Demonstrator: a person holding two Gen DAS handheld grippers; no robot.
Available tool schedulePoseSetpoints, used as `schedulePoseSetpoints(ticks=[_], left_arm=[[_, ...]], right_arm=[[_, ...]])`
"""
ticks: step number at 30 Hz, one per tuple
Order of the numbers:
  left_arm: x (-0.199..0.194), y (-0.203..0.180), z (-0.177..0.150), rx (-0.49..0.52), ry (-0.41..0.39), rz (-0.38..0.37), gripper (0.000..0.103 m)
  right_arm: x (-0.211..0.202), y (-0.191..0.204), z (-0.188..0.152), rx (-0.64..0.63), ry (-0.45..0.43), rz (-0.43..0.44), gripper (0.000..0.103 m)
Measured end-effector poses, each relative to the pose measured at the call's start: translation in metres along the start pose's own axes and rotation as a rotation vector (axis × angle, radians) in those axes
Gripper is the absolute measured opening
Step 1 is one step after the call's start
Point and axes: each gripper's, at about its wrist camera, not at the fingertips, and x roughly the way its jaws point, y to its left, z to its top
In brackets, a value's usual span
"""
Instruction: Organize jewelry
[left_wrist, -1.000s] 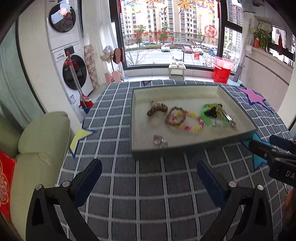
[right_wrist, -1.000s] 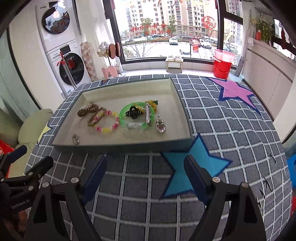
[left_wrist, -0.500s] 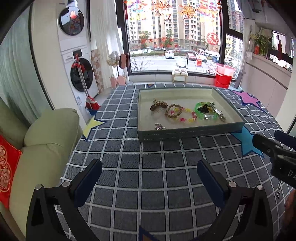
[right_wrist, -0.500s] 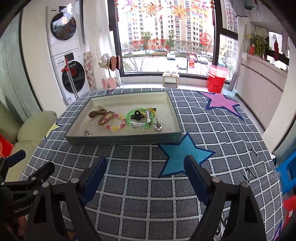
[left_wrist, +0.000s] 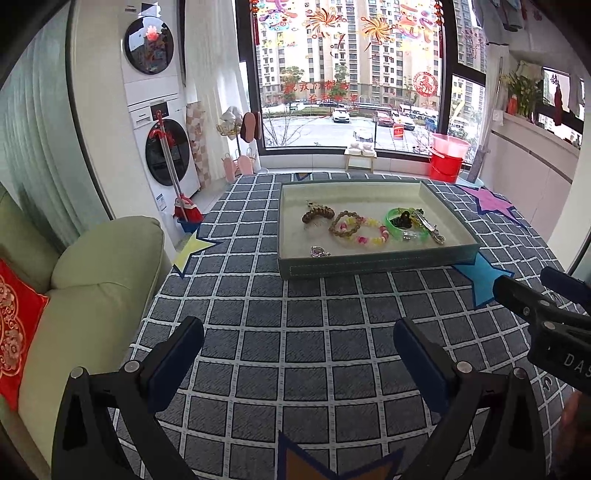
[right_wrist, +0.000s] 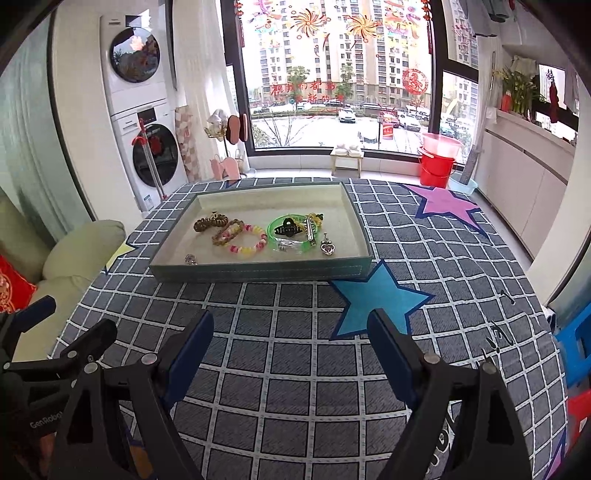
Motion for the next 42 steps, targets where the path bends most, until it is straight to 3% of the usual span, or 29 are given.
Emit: schedulePoseSetpoints(ticks=[42], left_arm=[[0.0010, -0.0014, 0.0028, 0.001, 0.008, -0.008, 0.103]], right_arm=[[-0.0048, 0.0027, 0.0032, -0.005, -0.004, 0.016, 0.087]])
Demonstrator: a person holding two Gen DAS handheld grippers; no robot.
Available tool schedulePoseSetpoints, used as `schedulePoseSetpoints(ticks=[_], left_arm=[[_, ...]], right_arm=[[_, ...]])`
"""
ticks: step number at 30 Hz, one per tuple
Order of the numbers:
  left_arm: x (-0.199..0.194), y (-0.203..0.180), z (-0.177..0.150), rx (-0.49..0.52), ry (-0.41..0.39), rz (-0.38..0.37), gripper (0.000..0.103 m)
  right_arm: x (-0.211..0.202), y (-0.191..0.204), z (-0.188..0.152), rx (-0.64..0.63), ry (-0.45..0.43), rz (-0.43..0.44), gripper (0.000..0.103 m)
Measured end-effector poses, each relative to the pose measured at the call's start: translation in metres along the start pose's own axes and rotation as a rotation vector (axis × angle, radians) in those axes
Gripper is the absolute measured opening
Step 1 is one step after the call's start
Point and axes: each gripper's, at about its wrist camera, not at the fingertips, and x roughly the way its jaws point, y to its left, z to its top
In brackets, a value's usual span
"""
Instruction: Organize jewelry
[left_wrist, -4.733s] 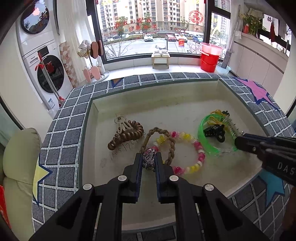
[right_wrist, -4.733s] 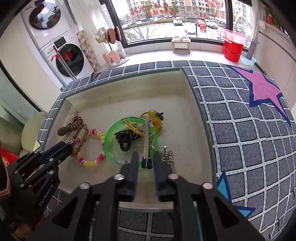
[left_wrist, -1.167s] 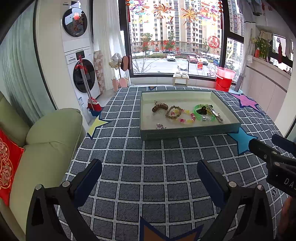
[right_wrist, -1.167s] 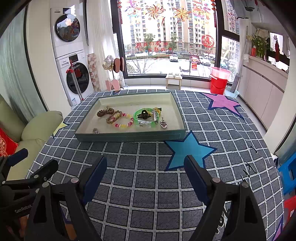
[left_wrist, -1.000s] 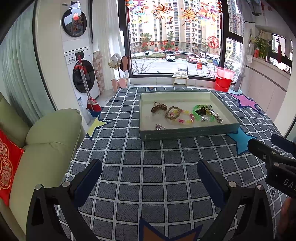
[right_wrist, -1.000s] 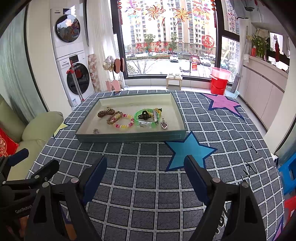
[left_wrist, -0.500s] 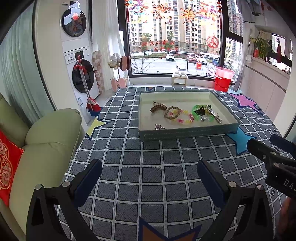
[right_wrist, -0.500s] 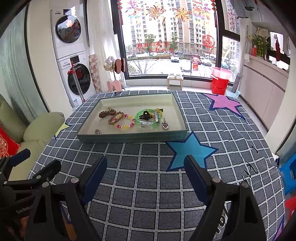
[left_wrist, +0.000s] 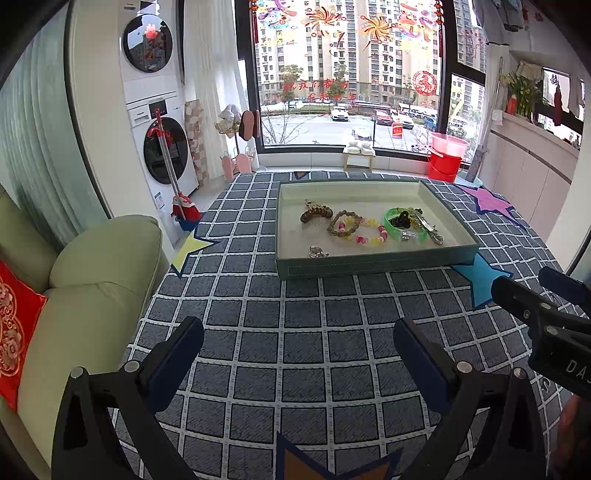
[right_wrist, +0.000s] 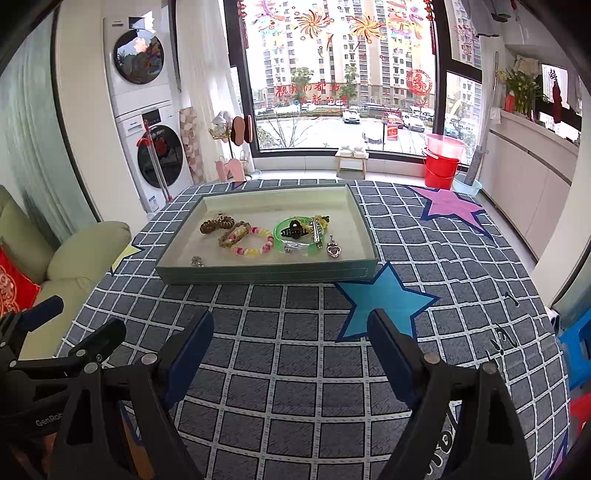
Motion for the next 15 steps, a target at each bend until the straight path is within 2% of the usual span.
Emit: schedulePoseSetpoints(ticks=[15], left_arm=[[0.0000, 0.0004, 0.0000, -0.002, 0.001, -0.002, 0.103]], right_arm=[[0.0011, 0.0010, 0.0001, 0.001, 0.001, 0.001, 0.087]])
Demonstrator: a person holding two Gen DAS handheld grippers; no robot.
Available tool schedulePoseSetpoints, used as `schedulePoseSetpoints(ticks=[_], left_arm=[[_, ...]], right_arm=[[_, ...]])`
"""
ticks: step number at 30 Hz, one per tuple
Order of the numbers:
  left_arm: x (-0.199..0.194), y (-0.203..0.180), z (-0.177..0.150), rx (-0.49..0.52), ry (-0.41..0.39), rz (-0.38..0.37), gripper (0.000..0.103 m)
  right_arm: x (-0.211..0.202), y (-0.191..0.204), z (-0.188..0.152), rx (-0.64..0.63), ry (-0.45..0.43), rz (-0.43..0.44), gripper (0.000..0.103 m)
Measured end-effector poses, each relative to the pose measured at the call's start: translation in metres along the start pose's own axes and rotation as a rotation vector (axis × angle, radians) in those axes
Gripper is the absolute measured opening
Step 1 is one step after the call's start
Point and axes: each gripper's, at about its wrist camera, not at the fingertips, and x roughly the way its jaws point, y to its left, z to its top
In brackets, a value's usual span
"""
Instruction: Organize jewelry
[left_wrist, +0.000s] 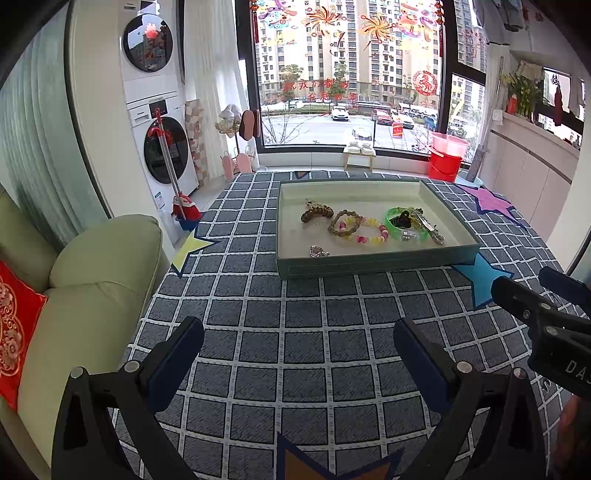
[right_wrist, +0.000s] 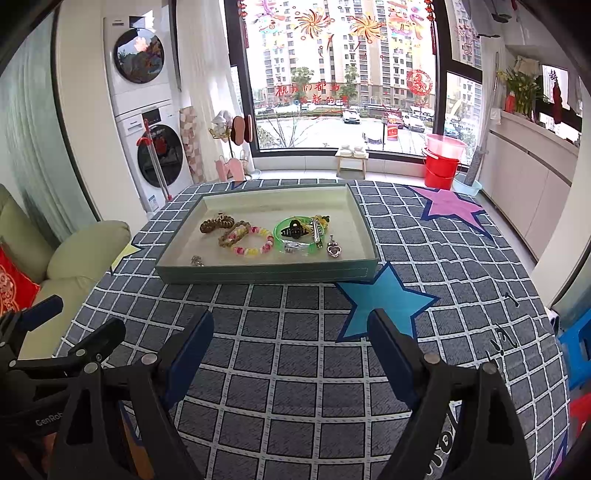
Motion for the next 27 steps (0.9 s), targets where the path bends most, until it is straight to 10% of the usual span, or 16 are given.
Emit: schedulePoseSetpoints(ticks=[27], left_arm=[[0.0044, 0.0017, -0.0025, -0.008, 0.008, -0.006, 0.103]], right_arm=[[0.0013, 0.0014, -0.0006, 0.000, 0.001, 0.003, 0.087]])
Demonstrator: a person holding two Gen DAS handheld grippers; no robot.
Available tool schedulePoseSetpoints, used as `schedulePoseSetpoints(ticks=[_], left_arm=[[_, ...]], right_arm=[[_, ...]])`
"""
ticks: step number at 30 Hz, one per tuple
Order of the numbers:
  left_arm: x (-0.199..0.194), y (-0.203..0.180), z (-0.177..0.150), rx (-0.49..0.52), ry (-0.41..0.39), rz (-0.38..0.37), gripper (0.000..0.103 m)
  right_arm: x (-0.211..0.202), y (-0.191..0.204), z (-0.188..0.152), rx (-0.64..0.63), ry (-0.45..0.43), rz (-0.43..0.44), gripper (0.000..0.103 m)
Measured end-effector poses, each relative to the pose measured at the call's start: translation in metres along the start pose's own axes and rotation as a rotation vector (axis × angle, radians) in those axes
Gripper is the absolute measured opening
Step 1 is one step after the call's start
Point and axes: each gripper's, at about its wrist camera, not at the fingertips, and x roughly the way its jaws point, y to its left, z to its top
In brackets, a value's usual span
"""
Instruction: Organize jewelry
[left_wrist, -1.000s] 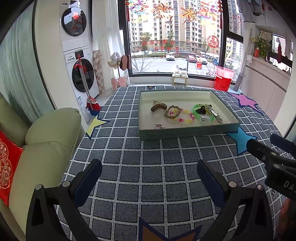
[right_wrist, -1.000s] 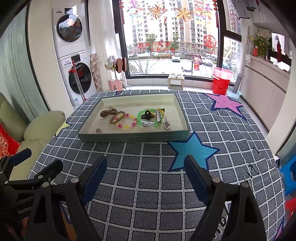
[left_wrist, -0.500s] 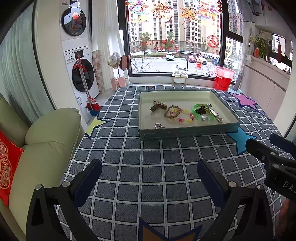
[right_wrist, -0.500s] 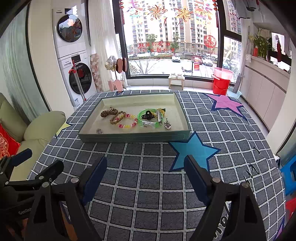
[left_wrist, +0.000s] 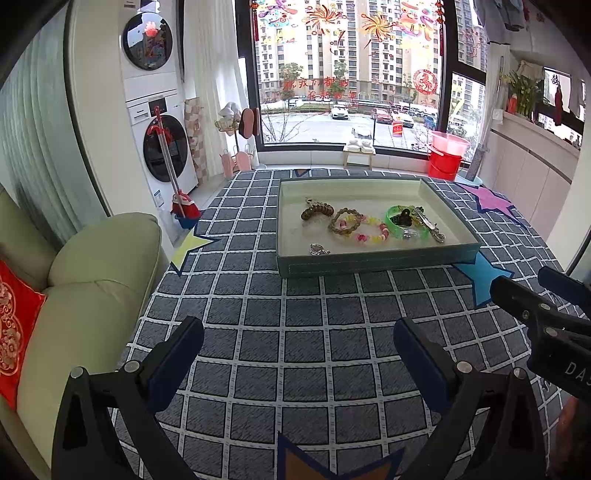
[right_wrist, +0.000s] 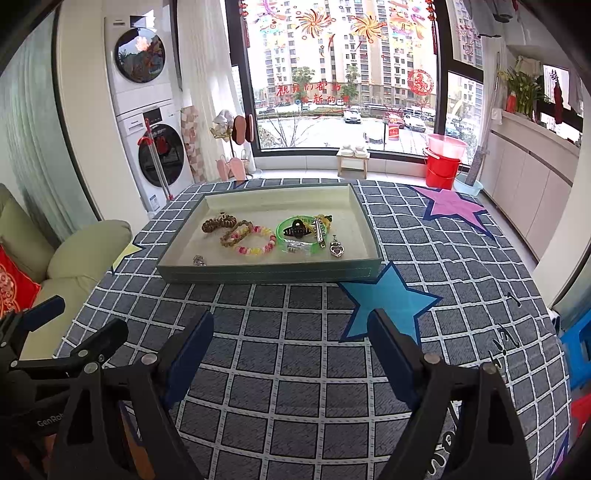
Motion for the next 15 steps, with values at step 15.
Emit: schedulePoseSetpoints(ticks=[15], left_arm=[[0.0017, 0.0019, 0.0006, 0.000, -0.007, -0.019, 0.103]], right_arm=[[0.0052, 0.0020, -0.0030, 0.001, 0.008, 0.005, 0.087]])
